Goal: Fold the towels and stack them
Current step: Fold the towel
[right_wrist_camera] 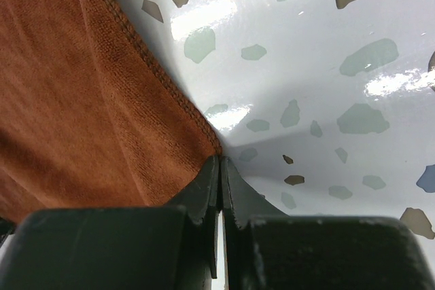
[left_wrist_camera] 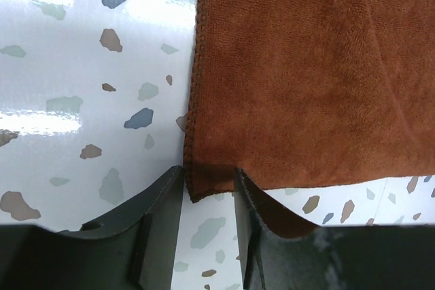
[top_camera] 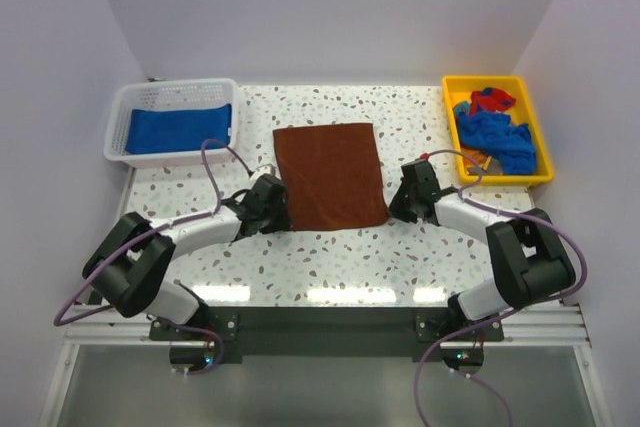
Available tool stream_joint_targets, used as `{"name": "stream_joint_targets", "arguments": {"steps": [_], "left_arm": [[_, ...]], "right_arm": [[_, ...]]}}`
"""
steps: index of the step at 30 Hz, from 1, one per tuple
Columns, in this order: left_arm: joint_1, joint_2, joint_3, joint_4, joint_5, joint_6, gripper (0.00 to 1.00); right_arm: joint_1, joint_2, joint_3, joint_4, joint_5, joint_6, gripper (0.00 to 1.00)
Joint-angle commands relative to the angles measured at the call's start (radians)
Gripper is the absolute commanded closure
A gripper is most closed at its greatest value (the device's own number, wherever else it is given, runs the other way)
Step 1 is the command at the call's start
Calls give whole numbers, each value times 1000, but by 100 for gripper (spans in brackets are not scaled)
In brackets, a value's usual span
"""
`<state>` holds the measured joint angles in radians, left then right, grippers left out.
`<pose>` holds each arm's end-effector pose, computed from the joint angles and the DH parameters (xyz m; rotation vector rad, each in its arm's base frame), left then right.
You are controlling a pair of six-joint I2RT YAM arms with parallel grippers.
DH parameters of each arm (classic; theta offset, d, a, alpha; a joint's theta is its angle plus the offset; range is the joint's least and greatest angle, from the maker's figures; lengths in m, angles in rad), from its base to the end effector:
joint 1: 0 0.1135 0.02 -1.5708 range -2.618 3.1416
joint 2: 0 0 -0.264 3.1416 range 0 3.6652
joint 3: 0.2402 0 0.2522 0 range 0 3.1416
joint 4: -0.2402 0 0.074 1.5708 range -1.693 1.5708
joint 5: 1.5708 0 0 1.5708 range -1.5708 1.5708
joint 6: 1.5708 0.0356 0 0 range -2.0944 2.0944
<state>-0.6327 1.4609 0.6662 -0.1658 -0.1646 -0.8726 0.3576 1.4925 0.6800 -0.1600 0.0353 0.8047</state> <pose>0.2196 -0.1538 0.1537 -0.3722 2.5326 -0.3969 0.2562 0.0944 0.1496 0.5888 2.5262 0.4009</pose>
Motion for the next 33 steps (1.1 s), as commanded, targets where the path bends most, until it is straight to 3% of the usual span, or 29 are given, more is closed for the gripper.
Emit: {"name": "stream_joint_targets", "arguments": {"steps": [1, 10, 17, 27, 33], "left_arm": [[-22, 35, 7, -9, -7, -31, 61], [-32, 26, -20, -55, -35, -68, 70], [-32, 10, -17, -77, -55, -69, 100], [-19, -80, 156, -256, -183, 18, 100], [69, -71, 289, -293, -167, 118, 100]], "right_arm": [[0, 5, -23, -13, -11, 5, 100], [0, -17, -22, -26, -5, -7, 100], [0, -20, -8, -41, 0, -13, 100], [0, -101, 165, -210, 80, -78, 100], [-9, -89, 330, -277, 118, -124, 100]]}}
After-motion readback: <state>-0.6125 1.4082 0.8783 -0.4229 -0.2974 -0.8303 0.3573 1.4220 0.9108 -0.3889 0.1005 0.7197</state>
